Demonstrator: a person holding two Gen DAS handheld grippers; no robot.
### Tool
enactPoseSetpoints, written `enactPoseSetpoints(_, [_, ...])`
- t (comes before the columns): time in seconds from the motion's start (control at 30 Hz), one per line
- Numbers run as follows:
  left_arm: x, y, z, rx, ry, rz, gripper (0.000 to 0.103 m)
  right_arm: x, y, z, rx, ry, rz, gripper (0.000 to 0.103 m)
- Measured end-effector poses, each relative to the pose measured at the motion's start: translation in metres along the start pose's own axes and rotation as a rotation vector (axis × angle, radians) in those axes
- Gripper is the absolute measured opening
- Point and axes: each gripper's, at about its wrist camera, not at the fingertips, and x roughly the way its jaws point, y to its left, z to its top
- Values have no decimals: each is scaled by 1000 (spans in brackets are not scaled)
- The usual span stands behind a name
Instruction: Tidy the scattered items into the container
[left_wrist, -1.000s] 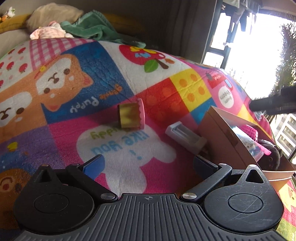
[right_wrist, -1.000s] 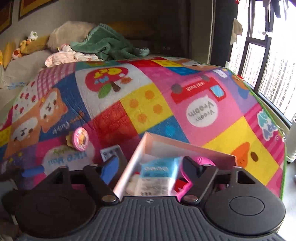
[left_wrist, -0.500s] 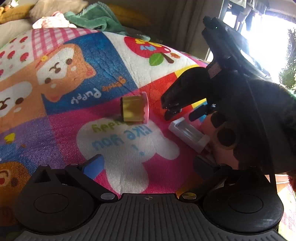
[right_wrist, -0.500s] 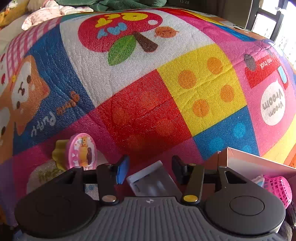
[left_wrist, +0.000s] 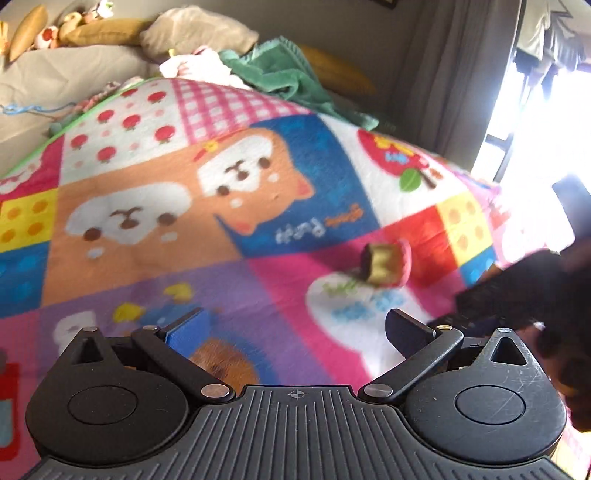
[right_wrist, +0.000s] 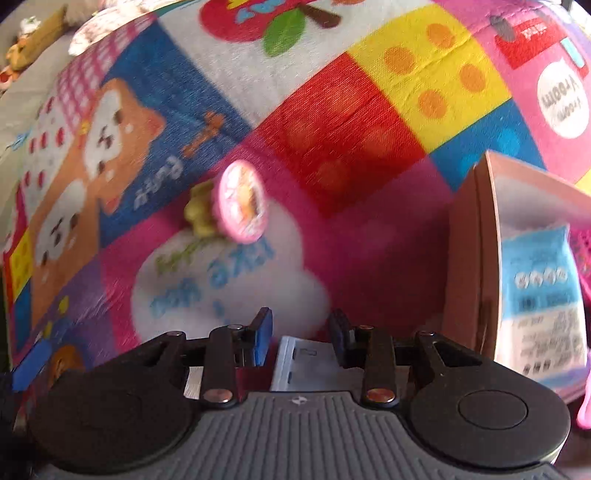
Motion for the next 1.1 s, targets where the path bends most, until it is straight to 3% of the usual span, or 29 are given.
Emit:
enactPoseSetpoints(0.17, [-12, 4, -5, -19, 32, -33, 103, -35, 31, -86, -275, -83, -36, 35])
enactPoseSetpoints(0.23, [-14, -4, -5, 12, 29, -47, 103, -47, 29, -112, -311, -103, -18, 37])
enactPoseSetpoints(0.3, [-14, -15, -5, 41, 34, -67, 103, -60, 14, -135, -305, -128, -18, 46])
enactPoseSetpoints(0.37, [-12, -27, -7, 69, 46, -90, 103, -69, 2, -156, -322, -187, -70, 52])
enactPoseSetpoints(0.4, [-10, -34, -9, 91, 57, -104, 103, -74, -3, -166, -331, -219, -100, 66])
enactPoseSetpoints(0.47, [-6, -48, -12, 136, 79, -129, 103, -83, -14, -184, -340, -297, -167, 79])
enactPoseSetpoints(0.57, [-2, -73, -22, 225, 117, -192, 103, -108, -33, -206, -329, -420, -165, 93])
enactPoseSetpoints(0.63, [-1, -87, -29, 278, 143, -251, 103, -122, -47, -219, -302, -497, -171, 103])
enactPoseSetpoints(0.8, [4, -132, -53, 406, 249, -428, 103, -130, -95, -227, -147, -541, -214, 103])
enactPoseSetpoints(0.93, [13, -164, -70, 477, 285, -451, 103, -127, -141, -229, 47, -554, -232, 103])
enactPoseSetpoints(1.1, [2, -203, -91, 633, 321, -671, 103, -124, -192, -237, 288, -581, -192, 103])
